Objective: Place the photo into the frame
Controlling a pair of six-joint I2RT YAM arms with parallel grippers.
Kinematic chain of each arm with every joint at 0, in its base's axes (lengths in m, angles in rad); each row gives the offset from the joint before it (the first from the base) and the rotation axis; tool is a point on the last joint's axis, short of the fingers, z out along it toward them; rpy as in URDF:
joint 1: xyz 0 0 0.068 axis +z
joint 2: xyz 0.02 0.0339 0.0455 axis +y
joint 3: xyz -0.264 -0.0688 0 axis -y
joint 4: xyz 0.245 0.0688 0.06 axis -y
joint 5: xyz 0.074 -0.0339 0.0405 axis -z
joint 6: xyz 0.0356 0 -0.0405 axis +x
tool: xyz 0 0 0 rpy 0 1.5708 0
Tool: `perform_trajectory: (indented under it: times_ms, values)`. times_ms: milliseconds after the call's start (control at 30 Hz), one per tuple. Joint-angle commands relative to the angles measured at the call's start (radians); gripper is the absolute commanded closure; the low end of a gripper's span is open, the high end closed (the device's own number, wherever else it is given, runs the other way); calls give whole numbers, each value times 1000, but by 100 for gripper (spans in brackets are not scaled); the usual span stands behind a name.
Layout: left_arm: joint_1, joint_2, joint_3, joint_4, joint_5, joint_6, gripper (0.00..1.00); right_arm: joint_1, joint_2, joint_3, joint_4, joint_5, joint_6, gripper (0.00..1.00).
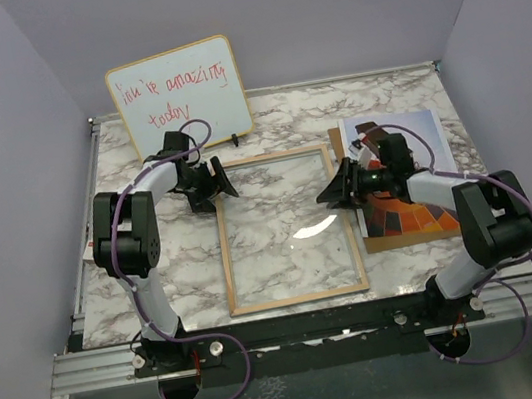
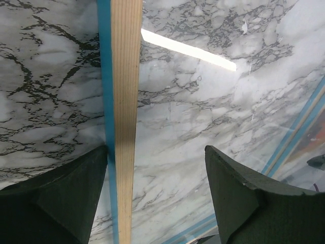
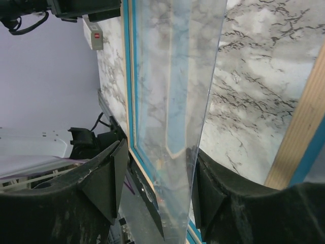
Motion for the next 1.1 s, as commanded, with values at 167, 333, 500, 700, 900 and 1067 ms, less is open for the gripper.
perform_trajectory:
  times_ms: [167, 333, 500, 700, 900, 1067]
  values:
    - [-11, 29, -54, 57, -10, -8, 21, 58, 70, 25, 94, -22, 57, 63]
    - [-9, 7, -47, 55, -32, -7, 17, 58, 50, 38, 49, 36, 39, 93]
    - [9, -23, -28, 45, -60, -7, 13, 58, 65, 61, -1, 38, 2, 99]
    - [46, -85, -34, 43, -86, -9, 12, 58, 83, 64, 18, -11, 2, 99]
    - [75, -149, -75, 64, -140, -23, 21, 58, 42, 25, 155, -91, 54, 100]
    - [98, -179, -123, 92, -121, -28, 33, 58, 26, -2, 266, -134, 118, 100]
